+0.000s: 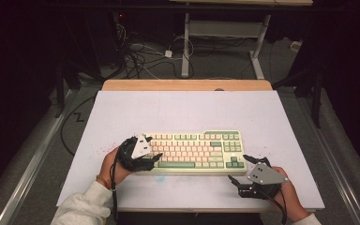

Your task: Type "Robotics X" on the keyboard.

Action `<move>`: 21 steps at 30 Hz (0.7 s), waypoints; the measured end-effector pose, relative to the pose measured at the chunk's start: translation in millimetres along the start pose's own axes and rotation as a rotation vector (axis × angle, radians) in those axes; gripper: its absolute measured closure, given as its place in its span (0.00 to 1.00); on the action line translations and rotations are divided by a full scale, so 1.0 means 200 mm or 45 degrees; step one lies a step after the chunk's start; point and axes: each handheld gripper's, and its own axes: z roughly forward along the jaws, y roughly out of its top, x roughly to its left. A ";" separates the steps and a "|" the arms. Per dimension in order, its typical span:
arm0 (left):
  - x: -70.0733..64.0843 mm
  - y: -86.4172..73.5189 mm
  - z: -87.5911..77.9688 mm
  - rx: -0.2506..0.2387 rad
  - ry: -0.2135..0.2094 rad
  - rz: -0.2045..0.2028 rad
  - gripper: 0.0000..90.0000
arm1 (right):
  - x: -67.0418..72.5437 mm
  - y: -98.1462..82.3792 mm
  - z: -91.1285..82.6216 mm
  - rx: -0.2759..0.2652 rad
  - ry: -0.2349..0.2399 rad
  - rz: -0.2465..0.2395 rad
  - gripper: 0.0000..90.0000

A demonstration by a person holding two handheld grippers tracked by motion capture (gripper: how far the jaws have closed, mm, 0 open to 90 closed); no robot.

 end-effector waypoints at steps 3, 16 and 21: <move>0.00 0.00 -0.01 -0.039 0.020 -0.007 0.25 | 0.00 0.00 0.00 0.000 0.000 0.003 0.22; -0.02 -0.01 -0.06 -0.104 0.032 -0.016 0.18 | -0.01 0.00 -0.01 -0.014 -0.002 0.042 0.22; -0.03 -0.03 -0.09 -0.117 0.030 -0.026 0.18 | -0.01 0.00 0.00 -0.009 -0.005 0.035 0.22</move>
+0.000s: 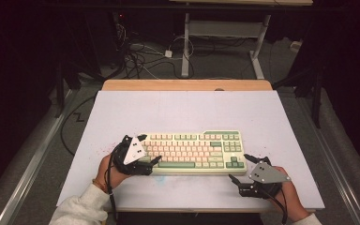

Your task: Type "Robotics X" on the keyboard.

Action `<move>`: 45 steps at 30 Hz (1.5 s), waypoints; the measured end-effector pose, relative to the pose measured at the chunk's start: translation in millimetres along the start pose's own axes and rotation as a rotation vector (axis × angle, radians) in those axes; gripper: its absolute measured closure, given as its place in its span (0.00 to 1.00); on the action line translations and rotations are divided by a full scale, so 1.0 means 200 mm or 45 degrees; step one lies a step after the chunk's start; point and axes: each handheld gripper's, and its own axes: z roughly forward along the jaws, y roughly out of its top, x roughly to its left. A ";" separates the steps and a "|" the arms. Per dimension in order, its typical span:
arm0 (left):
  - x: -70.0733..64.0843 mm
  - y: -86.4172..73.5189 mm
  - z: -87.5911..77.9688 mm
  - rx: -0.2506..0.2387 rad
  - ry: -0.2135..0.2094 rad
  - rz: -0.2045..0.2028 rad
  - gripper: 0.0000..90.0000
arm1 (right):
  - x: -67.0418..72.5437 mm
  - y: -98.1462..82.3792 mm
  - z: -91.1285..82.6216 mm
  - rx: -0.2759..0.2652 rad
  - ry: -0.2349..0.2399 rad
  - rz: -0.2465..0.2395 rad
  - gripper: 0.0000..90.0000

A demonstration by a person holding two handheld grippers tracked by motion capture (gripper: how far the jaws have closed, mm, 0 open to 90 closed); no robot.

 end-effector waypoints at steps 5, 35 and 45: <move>-0.01 -0.01 -0.02 -0.002 0.004 -0.004 0.18 | 0.00 0.01 0.00 -0.007 0.004 0.018 0.22; -0.04 -0.08 -0.08 0.016 0.013 -0.017 0.18 | -0.09 0.16 0.04 -0.014 0.072 0.117 1.00; -0.05 -0.08 -0.08 0.023 0.007 -0.010 0.18 | -0.07 0.22 0.16 0.053 0.150 0.086 1.00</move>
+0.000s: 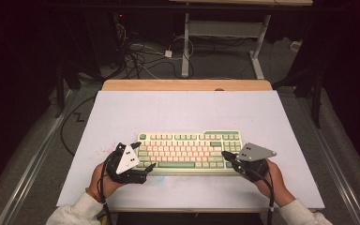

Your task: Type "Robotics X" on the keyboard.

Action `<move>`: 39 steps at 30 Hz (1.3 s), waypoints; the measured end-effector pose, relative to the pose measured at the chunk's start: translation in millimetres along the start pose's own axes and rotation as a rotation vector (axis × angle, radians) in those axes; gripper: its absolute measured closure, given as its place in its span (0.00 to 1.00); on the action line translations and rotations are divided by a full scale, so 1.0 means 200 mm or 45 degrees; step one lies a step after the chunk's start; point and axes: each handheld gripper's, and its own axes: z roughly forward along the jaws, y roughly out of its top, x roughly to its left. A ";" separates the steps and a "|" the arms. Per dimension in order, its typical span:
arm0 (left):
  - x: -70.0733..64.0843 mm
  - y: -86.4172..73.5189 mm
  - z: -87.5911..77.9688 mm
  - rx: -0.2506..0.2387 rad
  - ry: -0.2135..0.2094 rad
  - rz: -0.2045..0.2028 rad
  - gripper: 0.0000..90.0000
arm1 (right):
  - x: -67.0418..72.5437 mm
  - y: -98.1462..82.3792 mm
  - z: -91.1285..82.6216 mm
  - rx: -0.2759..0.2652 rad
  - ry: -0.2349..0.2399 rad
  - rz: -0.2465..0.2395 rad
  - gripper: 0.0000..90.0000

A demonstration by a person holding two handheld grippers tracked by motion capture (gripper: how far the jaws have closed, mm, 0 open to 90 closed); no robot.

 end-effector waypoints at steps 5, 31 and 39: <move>0.00 0.00 0.00 -0.002 0.002 0.002 0.18 | 0.01 0.02 0.04 0.020 0.019 -0.021 1.00; -0.01 0.00 0.00 0.016 -0.014 0.025 0.18 | 0.02 0.04 0.15 0.090 0.062 -0.046 1.00; -0.05 0.00 0.05 0.008 -0.176 -0.023 0.59 | 0.03 0.04 0.14 0.080 0.060 -0.051 1.00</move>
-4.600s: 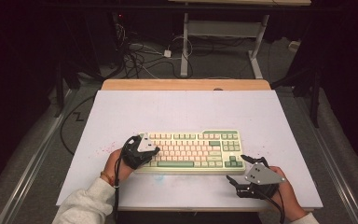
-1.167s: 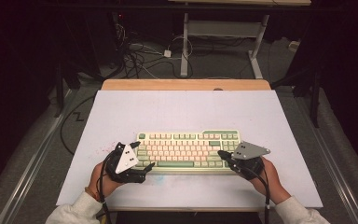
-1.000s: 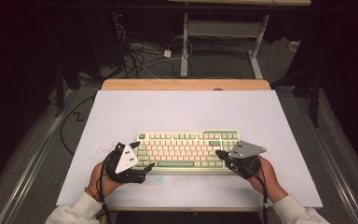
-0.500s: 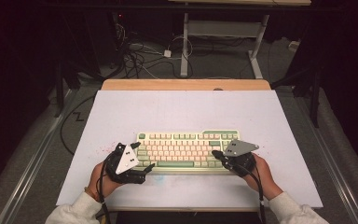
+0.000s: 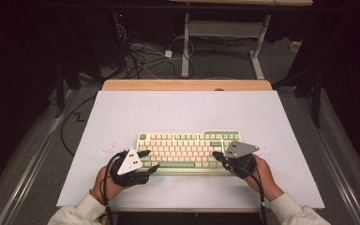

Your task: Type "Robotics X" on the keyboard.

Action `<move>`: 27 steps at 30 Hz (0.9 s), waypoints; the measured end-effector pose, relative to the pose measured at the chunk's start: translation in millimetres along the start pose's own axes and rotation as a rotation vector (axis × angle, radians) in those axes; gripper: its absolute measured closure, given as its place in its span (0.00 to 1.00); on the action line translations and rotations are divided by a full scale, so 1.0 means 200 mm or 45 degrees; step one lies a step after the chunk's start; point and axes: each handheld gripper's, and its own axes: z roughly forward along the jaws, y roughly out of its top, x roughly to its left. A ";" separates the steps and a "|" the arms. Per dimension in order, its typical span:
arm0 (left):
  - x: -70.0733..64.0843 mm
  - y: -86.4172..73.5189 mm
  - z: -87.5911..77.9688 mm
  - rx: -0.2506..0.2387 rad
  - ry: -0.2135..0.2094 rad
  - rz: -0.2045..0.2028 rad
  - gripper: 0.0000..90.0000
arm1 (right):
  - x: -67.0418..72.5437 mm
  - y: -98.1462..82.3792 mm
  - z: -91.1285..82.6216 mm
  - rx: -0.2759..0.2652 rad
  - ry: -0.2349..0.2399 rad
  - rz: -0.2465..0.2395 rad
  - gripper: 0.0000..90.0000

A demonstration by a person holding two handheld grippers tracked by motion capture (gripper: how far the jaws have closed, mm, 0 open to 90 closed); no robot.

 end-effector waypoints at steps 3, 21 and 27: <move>-0.01 0.01 0.02 0.029 -0.025 0.009 0.80 | 0.00 0.00 0.00 -0.003 -0.001 0.000 1.00; -0.05 0.07 0.21 0.180 -0.081 0.055 0.97 | 0.00 0.00 -0.02 0.001 -0.004 -0.005 1.00; -0.04 0.09 0.14 0.104 -0.042 0.059 0.91 | 0.00 -0.01 -0.02 0.008 -0.007 -0.012 1.00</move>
